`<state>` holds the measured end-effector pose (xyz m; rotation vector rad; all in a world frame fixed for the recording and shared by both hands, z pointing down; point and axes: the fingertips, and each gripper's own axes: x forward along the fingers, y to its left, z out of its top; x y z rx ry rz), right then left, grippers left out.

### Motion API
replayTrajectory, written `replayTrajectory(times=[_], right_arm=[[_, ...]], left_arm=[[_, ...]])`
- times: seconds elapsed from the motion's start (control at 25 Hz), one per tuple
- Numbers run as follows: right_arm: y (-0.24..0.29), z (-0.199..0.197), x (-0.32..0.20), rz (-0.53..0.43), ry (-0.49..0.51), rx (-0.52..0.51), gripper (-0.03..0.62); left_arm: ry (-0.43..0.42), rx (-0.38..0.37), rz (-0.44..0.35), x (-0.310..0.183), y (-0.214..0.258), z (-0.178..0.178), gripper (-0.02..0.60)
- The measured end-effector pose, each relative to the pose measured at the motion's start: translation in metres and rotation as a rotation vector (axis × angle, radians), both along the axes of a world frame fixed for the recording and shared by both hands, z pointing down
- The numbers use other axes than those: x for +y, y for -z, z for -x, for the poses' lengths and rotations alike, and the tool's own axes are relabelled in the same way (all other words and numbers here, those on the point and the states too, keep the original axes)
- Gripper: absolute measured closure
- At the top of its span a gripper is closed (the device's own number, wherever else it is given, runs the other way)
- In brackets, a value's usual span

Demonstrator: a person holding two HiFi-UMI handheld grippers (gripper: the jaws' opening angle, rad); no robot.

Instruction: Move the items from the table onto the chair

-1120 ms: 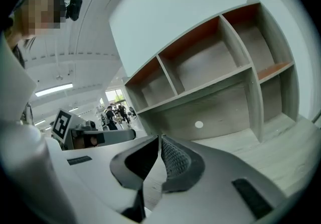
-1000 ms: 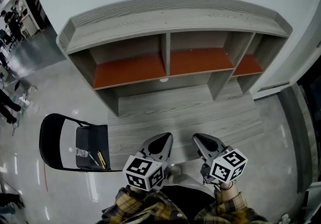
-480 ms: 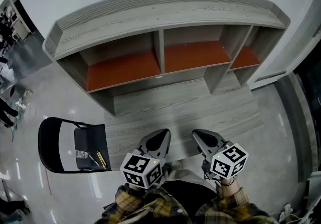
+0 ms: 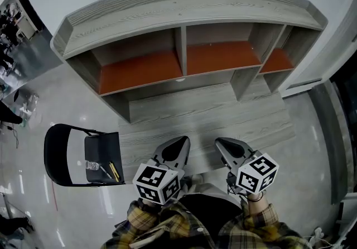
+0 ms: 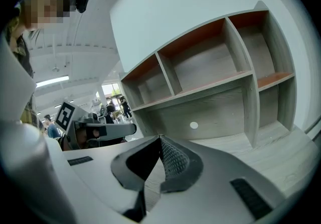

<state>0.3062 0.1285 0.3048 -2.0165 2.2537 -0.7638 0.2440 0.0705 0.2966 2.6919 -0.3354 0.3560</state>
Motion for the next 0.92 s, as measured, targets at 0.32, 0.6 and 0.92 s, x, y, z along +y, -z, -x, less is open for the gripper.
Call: replayTrajectory(times=[0.32, 0.6, 0.92], right_arm=[[-0.009, 0.006, 0.006, 0.012, 0.001, -0.019, 0.577], [-0.018, 0.01, 0.011, 0.038, -0.011, -0.036, 0.577], [-0.02, 0.022, 0.014, 0.058, -0.024, -0.04, 0.577]], left_arm=[[0.02, -0.017, 0.017, 0.001, -0.01, 0.009, 0.578], [0.016, -0.035, 0.044, 0.005, -0.022, 0.017, 0.578], [0.018, -0.037, 0.058, 0.001, -0.025, 0.031, 0.578]])
